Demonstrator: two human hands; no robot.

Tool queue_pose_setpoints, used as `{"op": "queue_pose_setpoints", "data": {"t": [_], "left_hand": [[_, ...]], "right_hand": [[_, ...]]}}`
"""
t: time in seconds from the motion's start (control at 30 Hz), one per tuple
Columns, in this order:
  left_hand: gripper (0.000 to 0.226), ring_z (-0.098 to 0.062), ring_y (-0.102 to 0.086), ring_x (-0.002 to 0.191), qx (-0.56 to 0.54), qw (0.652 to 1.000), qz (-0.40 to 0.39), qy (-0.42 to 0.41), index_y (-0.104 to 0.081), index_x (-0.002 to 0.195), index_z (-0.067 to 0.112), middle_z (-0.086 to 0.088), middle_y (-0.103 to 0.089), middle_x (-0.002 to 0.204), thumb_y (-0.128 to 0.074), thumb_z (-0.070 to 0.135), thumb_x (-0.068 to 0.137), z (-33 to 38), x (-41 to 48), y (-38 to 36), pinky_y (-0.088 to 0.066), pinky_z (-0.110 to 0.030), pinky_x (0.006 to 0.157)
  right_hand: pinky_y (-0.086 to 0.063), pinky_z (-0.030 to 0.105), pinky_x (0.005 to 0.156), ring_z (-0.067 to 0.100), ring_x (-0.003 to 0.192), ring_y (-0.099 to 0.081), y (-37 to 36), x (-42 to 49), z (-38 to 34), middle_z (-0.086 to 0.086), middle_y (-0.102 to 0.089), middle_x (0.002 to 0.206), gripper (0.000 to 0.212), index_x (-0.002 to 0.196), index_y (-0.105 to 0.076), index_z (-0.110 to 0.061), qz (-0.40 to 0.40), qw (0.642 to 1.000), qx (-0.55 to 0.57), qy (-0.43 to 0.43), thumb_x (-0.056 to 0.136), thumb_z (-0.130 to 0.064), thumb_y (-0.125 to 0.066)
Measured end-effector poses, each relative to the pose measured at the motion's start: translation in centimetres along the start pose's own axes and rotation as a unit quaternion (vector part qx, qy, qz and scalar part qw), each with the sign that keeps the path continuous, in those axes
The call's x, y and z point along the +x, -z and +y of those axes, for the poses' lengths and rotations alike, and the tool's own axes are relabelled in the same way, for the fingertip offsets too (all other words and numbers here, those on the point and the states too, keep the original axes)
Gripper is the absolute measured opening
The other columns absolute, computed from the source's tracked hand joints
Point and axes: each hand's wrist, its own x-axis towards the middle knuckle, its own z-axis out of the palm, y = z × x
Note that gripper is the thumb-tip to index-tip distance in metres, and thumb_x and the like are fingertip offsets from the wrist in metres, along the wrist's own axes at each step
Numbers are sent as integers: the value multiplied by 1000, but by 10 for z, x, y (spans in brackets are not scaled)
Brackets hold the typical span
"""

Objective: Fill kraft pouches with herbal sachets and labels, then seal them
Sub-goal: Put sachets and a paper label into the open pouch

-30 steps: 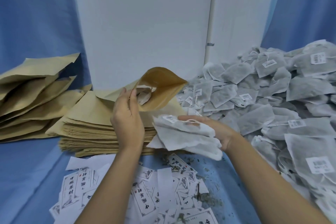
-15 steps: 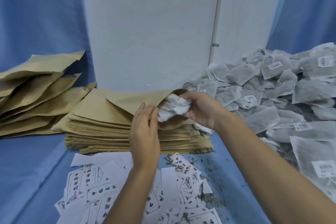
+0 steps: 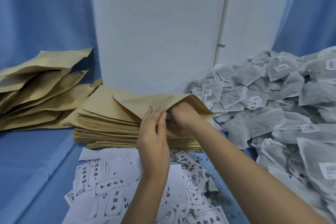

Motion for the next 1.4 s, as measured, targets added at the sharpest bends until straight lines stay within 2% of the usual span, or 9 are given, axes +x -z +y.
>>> {"op": "queue_pose_setpoints", "data": {"t": [0.23, 0.3, 0.4, 0.57, 0.67, 0.87, 1.13, 1.27, 1.4], "left_hand": [[26, -3, -53, 119, 6, 999, 30, -13, -63, 109, 28, 27, -57, 112, -46, 35, 91, 5, 0, 4, -40, -16, 100], [29, -10, -58, 115, 18, 999, 29, -30, -68, 110, 17, 13, -64, 111, -48, 32, 94, 7, -4, 0, -44, -26, 99], [30, -11, -60, 111, 26, 999, 18, -32, -69, 109, 9, 7, -65, 110, -50, 26, 94, 11, -8, -4, -45, -29, 98], [35, -10, -49, 123, 55, 998, 18, 26, -66, 110, 18, 9, -61, 120, -44, 39, 94, 14, 8, 8, -39, -28, 103], [39, -11, -32, 136, 158, 985, -12, 72, -61, 120, 17, 5, -49, 139, -41, 41, 96, 5, 18, 16, -27, -24, 107], [26, 1, -45, 118, 116, 988, -27, 97, -66, 115, 19, 4, -54, 134, -52, 29, 96, 4, 23, 25, -24, 7, 83], [23, 4, -54, 103, 65, 991, 28, 117, -71, 110, 17, 13, -64, 110, -59, 26, 93, 9, 26, 28, -33, 7, 78], [23, 2, -56, 103, 53, 990, 34, 122, -70, 110, 17, 9, -66, 113, -58, 26, 93, 9, 26, 26, -35, 5, 79], [24, 3, -56, 100, 47, 991, 42, 119, -70, 111, 16, 10, -66, 110, -59, 27, 93, 8, 26, 25, -35, 6, 77]], "right_hand": [[-53, 26, 63, 19, 66, -64, 3, -10, 2, 7, -68, 78, 15, 95, -66, -4, -56, 992, 84, 70, 90, -10, -54], [-47, 31, 83, 28, 99, -62, -2, -4, 2, 14, -65, 109, 23, 112, -61, -7, 15, 981, -156, 112, 95, -9, -45], [-42, 44, 100, 38, 126, -44, -17, -2, -1, 19, -48, 136, 32, 128, -47, -7, 126, 861, -480, 113, 99, -12, -34], [-37, 27, 76, 32, 107, -56, -17, -13, -6, 15, -63, 112, 24, 106, -61, -5, 88, 964, -213, 134, 96, -13, -41], [-34, 29, 64, 29, 76, -53, -13, -24, 2, 5, -61, 72, 23, 69, -58, -10, 142, 961, -130, 200, 89, -17, -48], [-37, 25, 44, 15, 40, -45, -15, -49, 40, 2, -54, 45, 21, 55, -57, -13, 62, 958, 29, 278, 73, -16, -47], [-55, 33, 71, 12, 76, -64, -1, -50, 60, -6, -71, 80, 15, 85, -73, -22, -117, 927, -302, 190, 81, -20, -59], [-49, 37, 91, 17, 108, -53, 10, -46, 62, 0, -60, 120, 43, 120, -62, -18, -210, 847, -479, 93, 80, -32, -70], [-47, 40, 89, 13, 118, -32, 12, -47, 65, 3, -55, 122, 46, 116, -64, -15, -219, 826, -517, 47, 77, -37, -75]]}}
